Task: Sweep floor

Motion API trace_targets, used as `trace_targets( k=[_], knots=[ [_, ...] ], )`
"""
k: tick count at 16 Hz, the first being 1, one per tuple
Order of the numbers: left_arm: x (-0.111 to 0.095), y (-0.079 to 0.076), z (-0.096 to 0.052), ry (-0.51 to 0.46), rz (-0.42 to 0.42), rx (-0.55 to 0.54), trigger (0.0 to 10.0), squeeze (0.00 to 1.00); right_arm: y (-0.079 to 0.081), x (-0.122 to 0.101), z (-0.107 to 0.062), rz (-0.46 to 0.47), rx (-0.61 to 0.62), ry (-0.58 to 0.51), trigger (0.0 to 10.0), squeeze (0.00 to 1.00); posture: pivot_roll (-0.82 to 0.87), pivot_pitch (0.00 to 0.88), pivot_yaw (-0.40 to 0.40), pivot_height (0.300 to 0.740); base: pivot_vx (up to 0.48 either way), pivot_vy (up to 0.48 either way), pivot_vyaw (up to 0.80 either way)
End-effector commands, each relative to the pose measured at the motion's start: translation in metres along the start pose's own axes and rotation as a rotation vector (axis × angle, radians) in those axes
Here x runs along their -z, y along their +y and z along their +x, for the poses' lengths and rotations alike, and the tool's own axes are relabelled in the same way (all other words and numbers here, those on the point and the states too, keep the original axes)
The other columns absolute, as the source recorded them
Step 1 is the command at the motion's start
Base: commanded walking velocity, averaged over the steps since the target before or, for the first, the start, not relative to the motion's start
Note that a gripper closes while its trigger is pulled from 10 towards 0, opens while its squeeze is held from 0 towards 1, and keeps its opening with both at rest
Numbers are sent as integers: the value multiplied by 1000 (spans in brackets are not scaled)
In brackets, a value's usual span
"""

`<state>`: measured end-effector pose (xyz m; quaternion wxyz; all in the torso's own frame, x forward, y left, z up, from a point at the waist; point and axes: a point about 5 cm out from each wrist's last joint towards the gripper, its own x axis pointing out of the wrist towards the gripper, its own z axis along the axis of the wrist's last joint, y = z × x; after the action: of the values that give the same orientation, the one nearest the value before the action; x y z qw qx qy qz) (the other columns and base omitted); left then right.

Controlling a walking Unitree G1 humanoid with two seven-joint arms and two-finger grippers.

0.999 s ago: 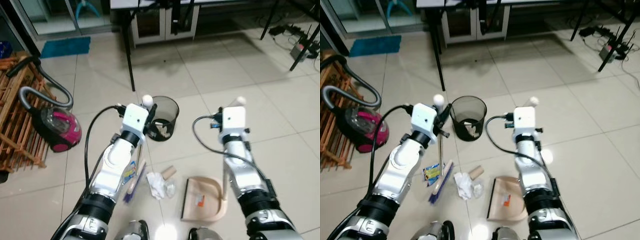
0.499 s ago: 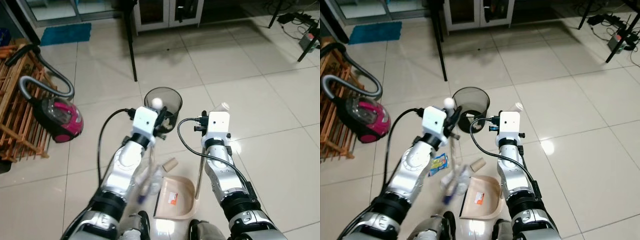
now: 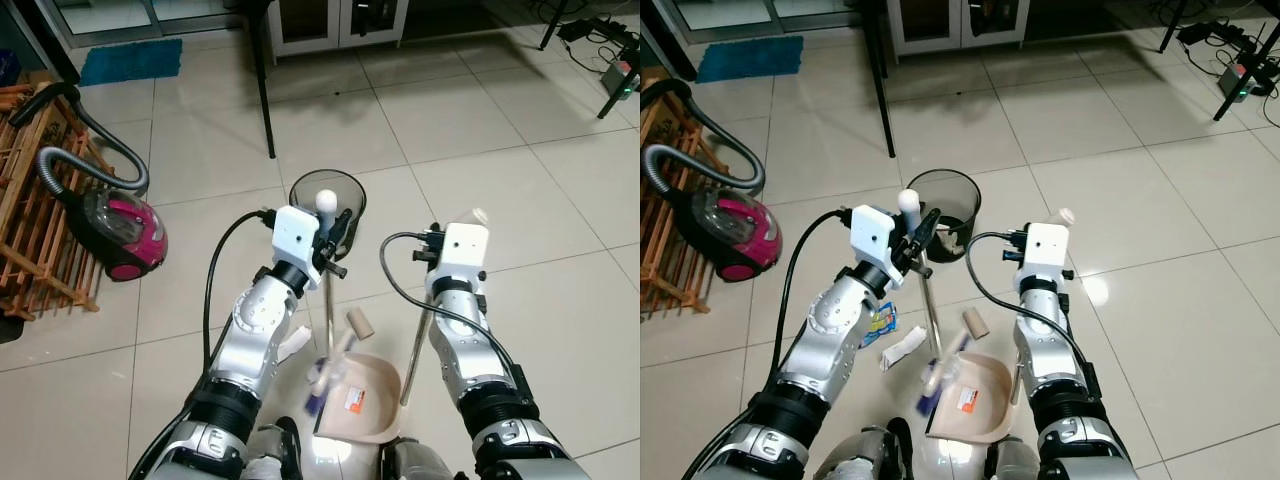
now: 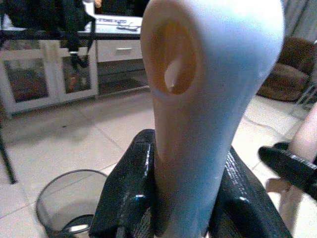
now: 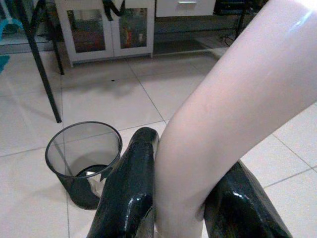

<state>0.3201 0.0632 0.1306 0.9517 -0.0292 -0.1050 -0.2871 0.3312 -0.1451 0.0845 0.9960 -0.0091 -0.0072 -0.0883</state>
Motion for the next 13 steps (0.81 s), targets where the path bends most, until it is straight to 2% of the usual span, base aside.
trace_targets(
  k=[1,2,4,7,11,13],
  knots=[
    [-5,-5,2,-21,-92,47,10000,0,-2,1,1,34,25,16,10000,0,-16,207,36,740,0,0,0],
    [-5,-7,3,-6,-116,91,10000,0,-2,2,2,41,26,21,10000,0,-12,205,36,740,0,0,0],
    [-5,-4,3,13,-108,123,10000,0,-1,2,2,45,25,23,10000,0,-13,197,39,740,0,0,0],
    [-22,11,5,-28,-98,128,10000,0,-3,1,2,52,29,21,10000,0,-15,195,43,740,0,0,0],
    [-71,38,9,-153,-81,135,10000,0,-6,3,2,56,34,27,10000,0,-10,191,43,740,0,0,0],
    [-83,42,9,-178,-84,163,10000,0,-7,4,2,57,32,29,10000,0,-10,191,45,740,0,0,0]
  ],
)
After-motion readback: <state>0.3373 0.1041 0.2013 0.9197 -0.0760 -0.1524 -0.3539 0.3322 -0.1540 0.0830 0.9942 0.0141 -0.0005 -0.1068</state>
